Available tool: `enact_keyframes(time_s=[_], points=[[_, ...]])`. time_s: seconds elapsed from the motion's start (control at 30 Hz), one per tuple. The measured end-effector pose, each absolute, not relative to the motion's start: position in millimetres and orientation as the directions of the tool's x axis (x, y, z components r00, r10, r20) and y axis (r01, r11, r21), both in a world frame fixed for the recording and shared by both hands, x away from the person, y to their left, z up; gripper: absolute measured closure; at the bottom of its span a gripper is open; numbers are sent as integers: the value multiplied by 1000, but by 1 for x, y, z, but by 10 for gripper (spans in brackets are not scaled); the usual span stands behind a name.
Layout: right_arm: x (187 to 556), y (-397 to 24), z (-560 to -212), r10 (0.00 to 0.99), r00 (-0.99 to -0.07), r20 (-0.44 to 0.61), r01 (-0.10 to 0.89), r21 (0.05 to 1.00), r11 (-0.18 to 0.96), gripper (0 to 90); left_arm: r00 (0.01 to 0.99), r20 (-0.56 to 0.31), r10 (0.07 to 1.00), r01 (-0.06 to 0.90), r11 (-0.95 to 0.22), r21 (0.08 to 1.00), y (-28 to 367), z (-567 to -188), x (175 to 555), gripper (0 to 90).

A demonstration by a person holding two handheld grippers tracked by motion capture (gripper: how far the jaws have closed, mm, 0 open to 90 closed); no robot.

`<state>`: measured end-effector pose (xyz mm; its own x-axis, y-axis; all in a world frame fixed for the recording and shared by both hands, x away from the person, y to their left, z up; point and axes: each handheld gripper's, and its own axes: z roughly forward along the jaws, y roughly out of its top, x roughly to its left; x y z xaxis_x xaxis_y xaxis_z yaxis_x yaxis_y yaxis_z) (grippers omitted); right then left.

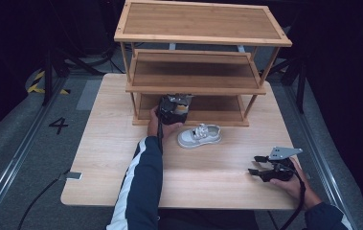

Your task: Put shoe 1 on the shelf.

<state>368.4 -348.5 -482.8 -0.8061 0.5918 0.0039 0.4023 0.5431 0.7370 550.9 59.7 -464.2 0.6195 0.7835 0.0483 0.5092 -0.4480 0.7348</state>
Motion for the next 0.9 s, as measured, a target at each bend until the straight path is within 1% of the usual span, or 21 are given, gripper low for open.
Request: enact_keyframes(time_s=[0.03,0.07,0.1,0.17,0.2,0.23,0.3,0.37,0.4,0.43,0.5,0.53,0.6,0.7,0.8,0.83,0.9], points=[[368,-348,-483,595,-804,3,405,736,543,375,620,48,783,509,-448,735,60,-464,551,261],[368,-349,-483,596,-803,4,406,736,543,371,644,60,763,493,-474,730,63,-462,548,261],[367,-349,-483,595,-804,4,405,735,543,369,651,41,758,491,-461,739,65,-462,545,259],[367,-350,-483,595,-803,4,406,735,543,368,656,32,754,489,-457,743,66,-461,542,256],[368,-351,-483,596,-803,2,405,735,544,368,620,-5,784,524,-409,747,66,-461,532,252],[368,-351,-483,595,-804,3,405,735,544,367,625,-13,780,528,-411,743,67,-461,526,252],[368,-352,-482,599,-801,0,408,732,545,363,654,4,756,517,-451,727,69,-465,515,252],[367,-351,-482,598,-801,-3,407,729,550,363,679,53,732,496,-512,701,71,-467,504,252],[367,-351,-482,598,-802,-8,405,729,552,363,681,57,730,492,-514,702,73,-466,498,252],[366,-351,-481,596,-803,-9,405,727,555,365,691,78,719,476,-533,700,78,-465,489,284],[366,-350,-481,596,-803,-9,404,726,556,365,697,68,714,483,-537,691,85,-464,477,252],[366,-350,-481,596,-803,-9,404,726,556,365,697,68,714,483,-537,691,85,-464,477,250],[368,-350,-481,597,-802,-6,407,727,554,366,713,103,693,468,-581,666,97,-461,465,247],[368,-350,-481,595,-803,-11,404,724,559,368,724,110,681,464,-598,654,104,-460,457,237],[370,-348,-478,594,-804,-16,400,725,560,374,748,112,654,454,-627,634,121,-460,434,237],[370,-348,-478,594,-804,-16,400,725,560,374,748,112,654,454,-627,634,121,-460,434,237],[371,-347,-476,597,-802,-16,399,729,556,376,761,111,639,446,-640,626,129,-460,423,236]])
